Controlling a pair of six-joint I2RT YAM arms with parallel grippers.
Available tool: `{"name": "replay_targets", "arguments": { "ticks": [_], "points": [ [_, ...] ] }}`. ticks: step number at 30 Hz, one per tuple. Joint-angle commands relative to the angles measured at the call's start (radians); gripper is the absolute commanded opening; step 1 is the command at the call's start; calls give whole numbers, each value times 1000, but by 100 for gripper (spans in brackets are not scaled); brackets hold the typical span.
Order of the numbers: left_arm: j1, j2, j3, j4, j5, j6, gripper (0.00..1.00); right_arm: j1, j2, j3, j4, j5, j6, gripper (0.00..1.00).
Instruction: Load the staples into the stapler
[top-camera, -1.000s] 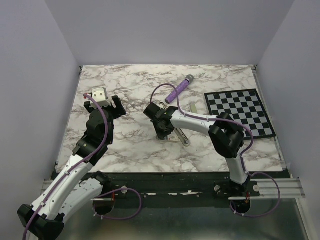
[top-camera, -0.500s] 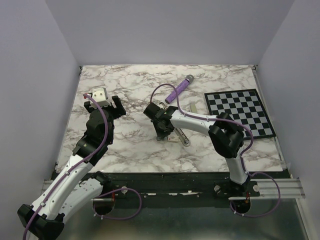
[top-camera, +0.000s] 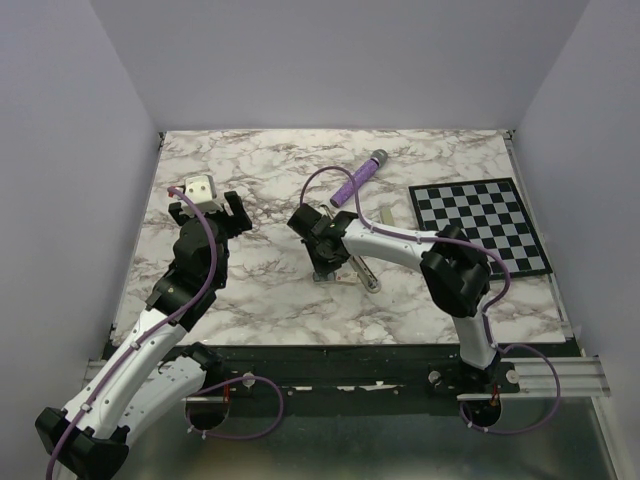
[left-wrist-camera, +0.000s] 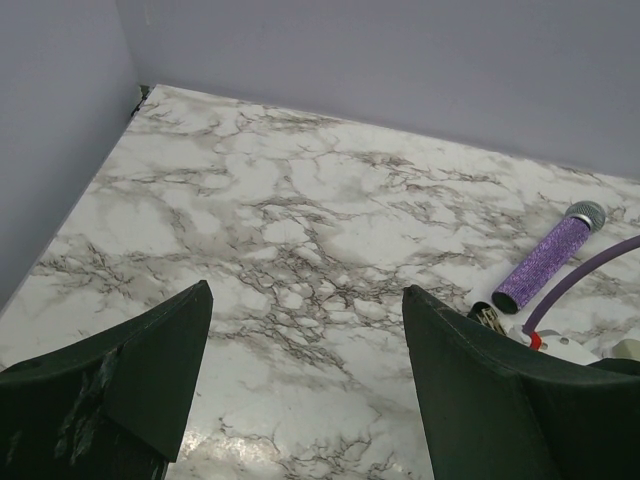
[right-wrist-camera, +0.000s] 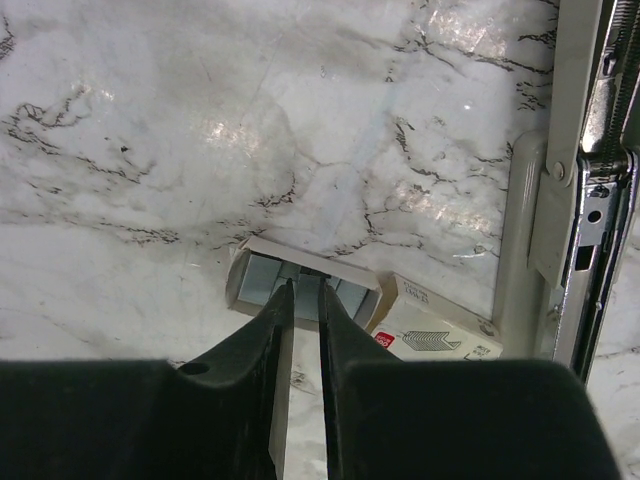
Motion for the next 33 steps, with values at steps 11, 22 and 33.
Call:
{"name": "replay_targets", "arguments": {
  "ticks": [11, 22, 33],
  "points": [
    [7, -2, -7, 10, 11, 5, 85, 6, 40, 30, -54, -13, 7, 29],
    [7, -4, -7, 9, 11, 7, 85, 6, 65, 49, -65, -7, 12, 30],
    [9, -2, -7, 10, 12, 10, 85, 6, 77, 56, -72, 11, 15, 27]
  ]
}}
